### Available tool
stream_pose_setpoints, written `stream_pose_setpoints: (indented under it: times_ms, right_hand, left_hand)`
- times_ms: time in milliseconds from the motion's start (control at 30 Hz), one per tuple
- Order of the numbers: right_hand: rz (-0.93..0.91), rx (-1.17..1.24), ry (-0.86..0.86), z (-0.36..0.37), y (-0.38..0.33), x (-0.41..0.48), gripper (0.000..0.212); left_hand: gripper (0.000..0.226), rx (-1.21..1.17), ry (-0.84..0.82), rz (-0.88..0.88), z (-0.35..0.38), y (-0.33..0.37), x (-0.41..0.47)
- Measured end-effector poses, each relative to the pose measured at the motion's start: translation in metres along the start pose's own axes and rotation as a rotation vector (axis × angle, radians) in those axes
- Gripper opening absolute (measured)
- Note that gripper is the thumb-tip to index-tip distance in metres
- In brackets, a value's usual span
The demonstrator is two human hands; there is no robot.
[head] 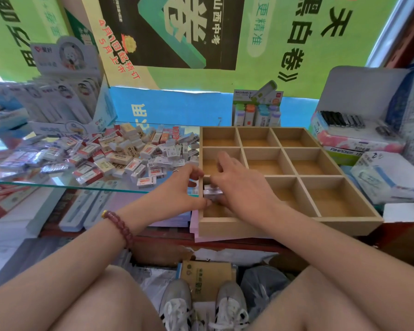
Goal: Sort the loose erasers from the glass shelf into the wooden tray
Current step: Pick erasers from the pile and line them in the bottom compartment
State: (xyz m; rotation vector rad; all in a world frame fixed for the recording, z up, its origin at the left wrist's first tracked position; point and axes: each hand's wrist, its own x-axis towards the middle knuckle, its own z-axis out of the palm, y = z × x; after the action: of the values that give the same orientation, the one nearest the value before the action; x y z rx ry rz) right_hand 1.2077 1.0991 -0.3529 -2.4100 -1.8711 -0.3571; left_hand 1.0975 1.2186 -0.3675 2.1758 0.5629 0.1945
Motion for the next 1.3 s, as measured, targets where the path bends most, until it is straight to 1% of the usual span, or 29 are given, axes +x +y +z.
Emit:
stream_pose_setpoints:
  times_ms: [67,167,267,333,400,467,567,667,800,933,1033,1100,1133,1200,1233,1300]
  right_hand:
    - [0.036,0.027,0.007,0.001,0.002,0.000,0.027]
    - [0.075,0.139,-0.020,0.001,0.004,0.000,0.025]
    - [0.094,0.160,-0.050,-0.001,0.006,0.002,0.030]
    - [0.136,0.115,-0.075,-0.008,0.009,0.003,0.031]
    - [0.162,-0.016,-0.103,-0.014,0.015,0.002,0.029]
    - [0.170,-0.136,-0.155,-0.015,0.018,0.000,0.031]
    - [0.165,-0.129,-0.205,-0.011,0.017,-0.002,0.036]
    - [0.138,-0.065,-0.182,-0.004,0.013,0.002,0.034]
    - [0.144,-0.057,-0.124,0.000,0.009,0.004,0.030]
    - [0.147,-0.058,-0.122,-0.001,0.009,0.004,0.034]
    - [0.143,-0.088,-0.122,-0.003,0.008,0.005,0.037]
    - [0.147,-0.097,-0.144,-0.005,0.008,0.005,0.040]
    - [0.155,-0.093,-0.156,-0.007,0.008,0.005,0.043]
    - [0.186,-0.071,-0.154,-0.014,0.011,0.005,0.051]
    - [0.205,-0.054,-0.139,-0.018,0.012,0.005,0.053]
    - [0.240,-0.003,-0.092,-0.025,0.015,0.004,0.051]
  left_hand:
    - [0.053,-0.010,-0.004,-0.003,0.000,0.001,-0.001]
    - [0.053,-0.030,-0.015,-0.021,0.000,0.003,-0.001]
    - [0.054,-0.052,-0.018,-0.037,-0.001,0.005,-0.003]
    - [0.054,-0.064,-0.018,-0.045,-0.001,0.005,-0.004]
    - [0.054,-0.062,-0.017,-0.052,-0.001,0.005,-0.004]
    - [0.054,-0.057,-0.014,-0.055,-0.001,0.004,-0.005]
    - [0.054,-0.049,-0.016,-0.054,-0.002,0.004,-0.005]
    - [0.054,-0.040,-0.018,-0.059,-0.001,0.004,-0.005]
    - [0.052,-0.031,-0.021,-0.058,-0.001,0.003,-0.005]
    - [0.049,-0.043,-0.029,-0.056,-0.001,0.002,-0.004]
    - [0.042,-0.045,-0.036,-0.054,-0.003,0.003,-0.007]
    - [0.030,-0.042,0.035,-0.061,-0.008,0.004,-0.006]
    - [0.023,-0.013,0.115,-0.055,-0.012,0.003,-0.005]
    - [0.011,0.117,0.317,-0.045,-0.022,-0.002,0.001]
    - [0.009,0.181,0.414,-0.044,-0.027,-0.006,0.004]
    - [0.021,0.264,0.529,-0.024,-0.036,-0.014,0.014]
